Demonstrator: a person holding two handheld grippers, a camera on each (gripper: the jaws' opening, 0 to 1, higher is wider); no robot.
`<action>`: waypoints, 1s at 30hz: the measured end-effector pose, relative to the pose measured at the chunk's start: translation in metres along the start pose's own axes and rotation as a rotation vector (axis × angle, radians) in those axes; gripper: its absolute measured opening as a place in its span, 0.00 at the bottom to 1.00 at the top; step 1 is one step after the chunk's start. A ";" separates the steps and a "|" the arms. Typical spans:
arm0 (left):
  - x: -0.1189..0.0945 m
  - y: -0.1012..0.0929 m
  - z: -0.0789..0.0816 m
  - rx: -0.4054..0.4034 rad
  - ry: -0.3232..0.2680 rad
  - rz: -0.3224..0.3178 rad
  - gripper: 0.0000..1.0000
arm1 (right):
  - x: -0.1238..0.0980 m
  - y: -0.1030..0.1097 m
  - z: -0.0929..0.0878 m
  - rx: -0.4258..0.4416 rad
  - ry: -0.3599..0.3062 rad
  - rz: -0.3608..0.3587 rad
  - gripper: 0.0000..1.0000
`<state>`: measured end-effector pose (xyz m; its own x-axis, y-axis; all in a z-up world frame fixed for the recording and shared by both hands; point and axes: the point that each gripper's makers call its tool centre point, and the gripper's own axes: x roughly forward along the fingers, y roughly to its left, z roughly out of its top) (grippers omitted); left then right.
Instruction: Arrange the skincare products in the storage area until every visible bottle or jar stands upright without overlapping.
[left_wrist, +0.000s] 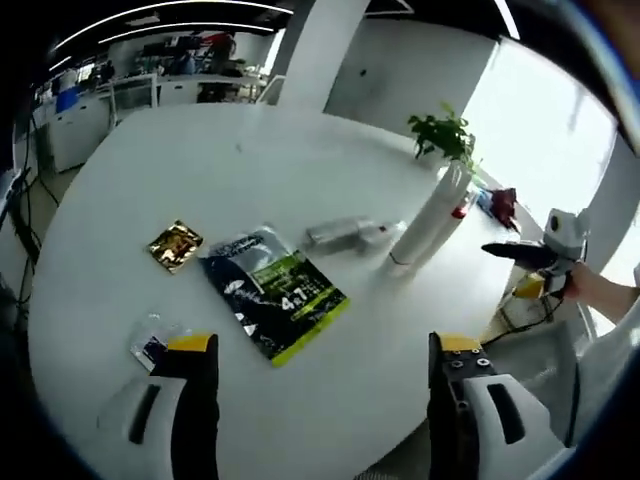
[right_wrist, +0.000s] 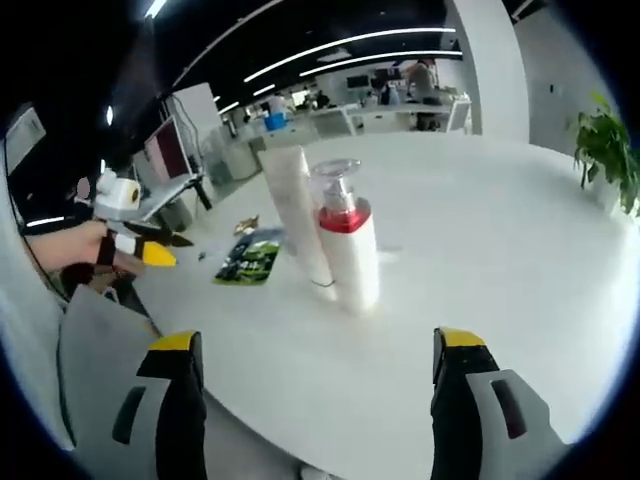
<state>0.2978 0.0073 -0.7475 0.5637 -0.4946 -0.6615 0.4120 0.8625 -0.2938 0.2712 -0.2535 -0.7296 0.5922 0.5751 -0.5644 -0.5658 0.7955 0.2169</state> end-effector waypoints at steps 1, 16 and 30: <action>0.003 0.000 0.003 0.021 0.002 -0.003 0.77 | 0.000 0.000 -0.001 0.001 0.001 -0.002 0.94; 0.079 -0.009 0.051 0.288 0.084 -0.086 0.72 | 0.002 0.001 -0.020 0.044 0.021 -0.019 0.94; 0.117 -0.005 0.055 0.472 0.200 -0.137 0.67 | 0.002 -0.002 -0.030 0.077 0.024 -0.048 0.93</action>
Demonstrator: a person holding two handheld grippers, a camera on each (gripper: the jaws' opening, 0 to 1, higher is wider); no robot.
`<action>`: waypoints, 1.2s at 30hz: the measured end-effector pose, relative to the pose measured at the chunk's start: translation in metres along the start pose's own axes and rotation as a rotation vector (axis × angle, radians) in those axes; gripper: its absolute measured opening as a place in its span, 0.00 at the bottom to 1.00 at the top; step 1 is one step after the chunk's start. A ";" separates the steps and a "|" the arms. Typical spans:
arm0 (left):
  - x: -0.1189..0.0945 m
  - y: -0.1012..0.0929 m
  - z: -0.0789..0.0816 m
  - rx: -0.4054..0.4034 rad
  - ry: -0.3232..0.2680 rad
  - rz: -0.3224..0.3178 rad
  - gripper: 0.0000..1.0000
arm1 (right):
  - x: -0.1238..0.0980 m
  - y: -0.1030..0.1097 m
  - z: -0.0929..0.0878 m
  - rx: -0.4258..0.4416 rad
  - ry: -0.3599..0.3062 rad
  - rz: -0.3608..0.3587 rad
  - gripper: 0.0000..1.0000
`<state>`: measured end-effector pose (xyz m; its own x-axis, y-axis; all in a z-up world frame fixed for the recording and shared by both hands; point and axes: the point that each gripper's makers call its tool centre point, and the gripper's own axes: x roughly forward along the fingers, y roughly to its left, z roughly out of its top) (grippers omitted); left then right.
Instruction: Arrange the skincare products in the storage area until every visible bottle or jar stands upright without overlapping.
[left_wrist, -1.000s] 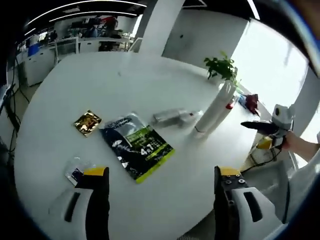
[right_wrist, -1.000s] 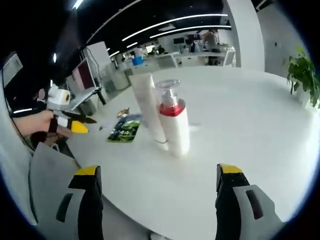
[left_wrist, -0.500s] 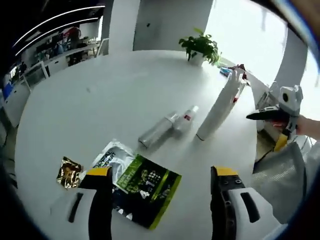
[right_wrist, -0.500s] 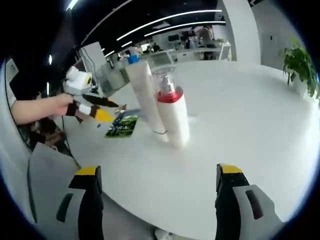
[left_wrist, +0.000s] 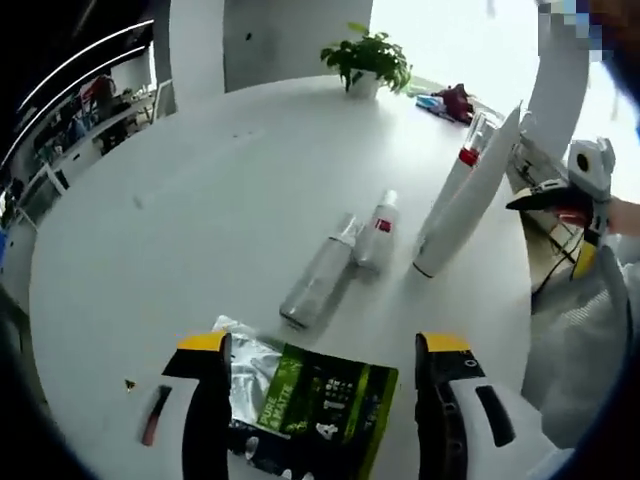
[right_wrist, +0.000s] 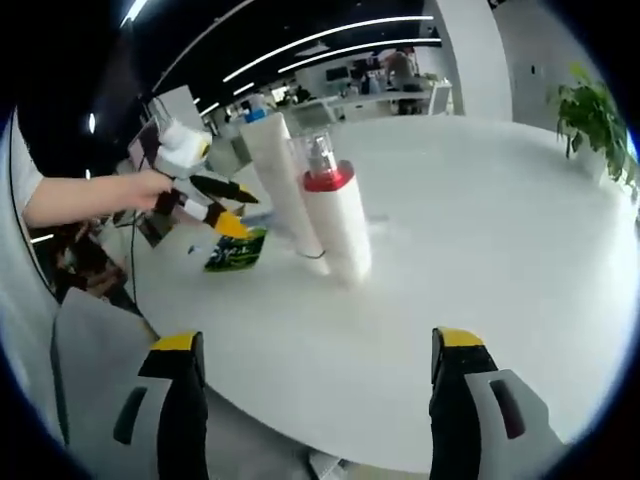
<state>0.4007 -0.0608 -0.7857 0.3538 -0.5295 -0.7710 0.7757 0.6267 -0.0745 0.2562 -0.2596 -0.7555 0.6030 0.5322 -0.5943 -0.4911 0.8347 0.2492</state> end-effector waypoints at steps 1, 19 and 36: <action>0.003 0.002 0.000 0.016 0.009 -0.005 0.66 | 0.000 0.000 0.000 0.001 -0.001 -0.001 0.93; 0.053 0.004 0.030 0.314 0.135 -0.114 0.59 | -0.002 -0.003 -0.007 0.027 0.002 -0.022 0.93; 0.073 -0.005 0.029 0.534 0.237 -0.156 0.40 | -0.001 0.000 -0.010 0.046 -0.003 -0.028 0.92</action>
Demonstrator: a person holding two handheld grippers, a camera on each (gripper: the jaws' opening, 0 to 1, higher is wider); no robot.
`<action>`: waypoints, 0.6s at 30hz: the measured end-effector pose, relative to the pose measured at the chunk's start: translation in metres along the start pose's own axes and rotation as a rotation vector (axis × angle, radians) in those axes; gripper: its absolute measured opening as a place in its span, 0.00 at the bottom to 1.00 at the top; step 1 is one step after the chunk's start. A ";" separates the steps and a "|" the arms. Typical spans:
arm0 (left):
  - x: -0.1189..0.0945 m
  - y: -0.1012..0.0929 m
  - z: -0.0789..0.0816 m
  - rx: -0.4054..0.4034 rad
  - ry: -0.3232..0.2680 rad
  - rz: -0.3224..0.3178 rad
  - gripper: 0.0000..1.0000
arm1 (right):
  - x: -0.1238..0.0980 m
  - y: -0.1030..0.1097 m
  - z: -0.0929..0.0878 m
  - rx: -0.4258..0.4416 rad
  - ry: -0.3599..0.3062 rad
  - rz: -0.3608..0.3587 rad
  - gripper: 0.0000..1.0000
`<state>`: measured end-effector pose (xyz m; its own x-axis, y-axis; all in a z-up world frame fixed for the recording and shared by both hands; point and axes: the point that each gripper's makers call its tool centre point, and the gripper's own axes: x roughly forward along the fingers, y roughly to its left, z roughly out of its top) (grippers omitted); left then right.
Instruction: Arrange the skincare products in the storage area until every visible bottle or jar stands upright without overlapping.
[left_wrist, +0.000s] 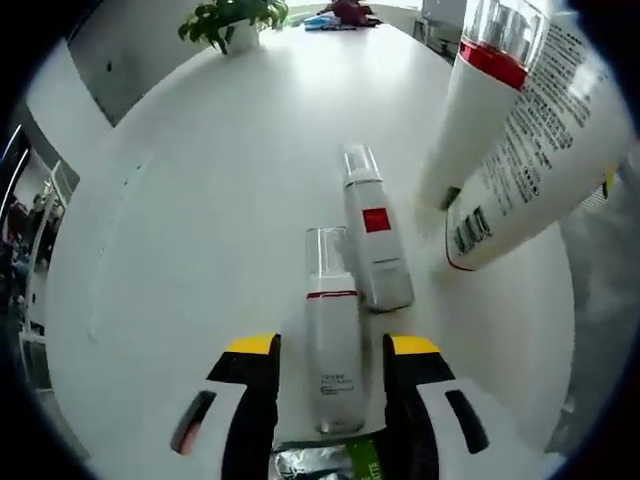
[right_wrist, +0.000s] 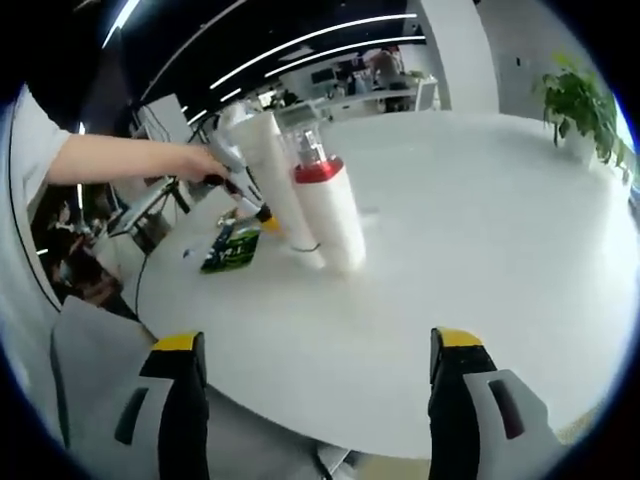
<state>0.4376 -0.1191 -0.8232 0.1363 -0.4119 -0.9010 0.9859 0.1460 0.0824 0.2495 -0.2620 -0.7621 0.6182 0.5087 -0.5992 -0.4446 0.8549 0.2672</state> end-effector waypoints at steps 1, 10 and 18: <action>-0.001 0.000 0.000 -0.003 -0.006 -0.003 0.35 | 0.000 0.001 0.000 -0.002 0.000 0.001 0.92; -0.004 0.008 -0.002 -0.189 -0.045 0.001 0.21 | -0.003 0.003 0.007 -0.010 -0.017 -0.002 0.92; -0.037 0.010 -0.007 -0.501 -0.229 -0.023 0.21 | -0.005 0.011 0.015 -0.020 -0.040 0.014 0.91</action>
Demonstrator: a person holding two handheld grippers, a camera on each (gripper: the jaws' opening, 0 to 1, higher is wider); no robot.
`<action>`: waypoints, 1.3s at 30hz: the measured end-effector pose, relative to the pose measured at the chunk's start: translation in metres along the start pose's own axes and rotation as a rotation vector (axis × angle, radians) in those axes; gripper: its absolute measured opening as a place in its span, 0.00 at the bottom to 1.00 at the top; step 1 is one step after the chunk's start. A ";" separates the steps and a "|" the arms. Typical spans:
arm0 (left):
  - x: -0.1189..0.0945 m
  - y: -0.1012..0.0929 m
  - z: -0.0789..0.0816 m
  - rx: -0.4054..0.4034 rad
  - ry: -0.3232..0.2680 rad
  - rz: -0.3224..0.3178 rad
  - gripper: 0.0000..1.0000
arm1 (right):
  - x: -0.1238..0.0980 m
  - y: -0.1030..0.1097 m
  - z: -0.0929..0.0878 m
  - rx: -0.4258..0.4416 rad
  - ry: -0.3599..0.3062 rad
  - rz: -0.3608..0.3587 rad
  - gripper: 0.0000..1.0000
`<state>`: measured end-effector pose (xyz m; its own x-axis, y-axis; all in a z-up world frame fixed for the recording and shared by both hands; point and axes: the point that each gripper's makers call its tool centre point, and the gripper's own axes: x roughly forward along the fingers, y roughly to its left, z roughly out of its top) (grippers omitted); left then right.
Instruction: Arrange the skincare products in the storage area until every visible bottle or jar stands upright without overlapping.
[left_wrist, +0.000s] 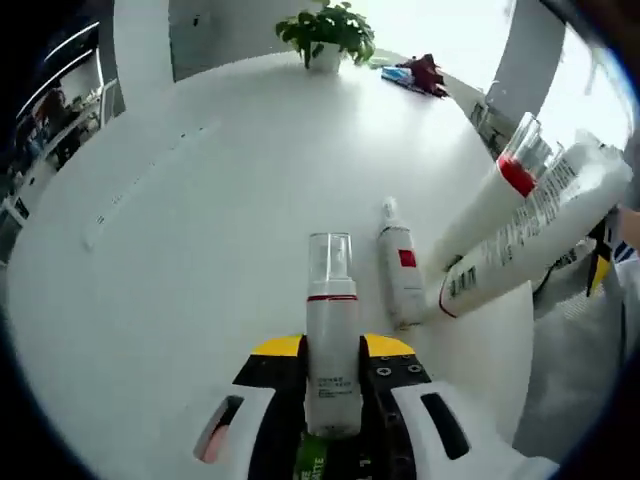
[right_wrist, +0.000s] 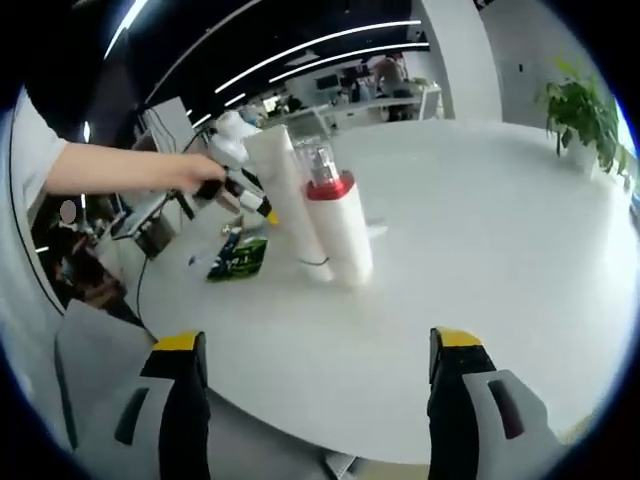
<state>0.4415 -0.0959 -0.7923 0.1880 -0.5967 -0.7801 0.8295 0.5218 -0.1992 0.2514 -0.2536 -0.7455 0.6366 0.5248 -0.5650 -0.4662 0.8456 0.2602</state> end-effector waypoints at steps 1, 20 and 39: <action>-0.008 -0.004 0.003 -0.053 -0.034 -0.020 0.21 | 0.001 0.001 0.002 -0.002 -0.005 0.005 0.91; -0.115 -0.108 0.007 -0.549 -0.513 -0.392 0.21 | 0.004 0.061 0.031 -0.022 -0.068 0.208 0.77; -0.202 -0.230 0.028 -0.555 -0.801 -0.715 0.21 | -0.056 0.168 0.148 0.282 -0.327 0.762 0.56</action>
<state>0.2278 -0.1123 -0.5721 0.2152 -0.9634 0.1601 0.5772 -0.0068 -0.8166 0.2278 -0.1263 -0.5541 0.3781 0.9220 0.0830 -0.6948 0.2234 0.6836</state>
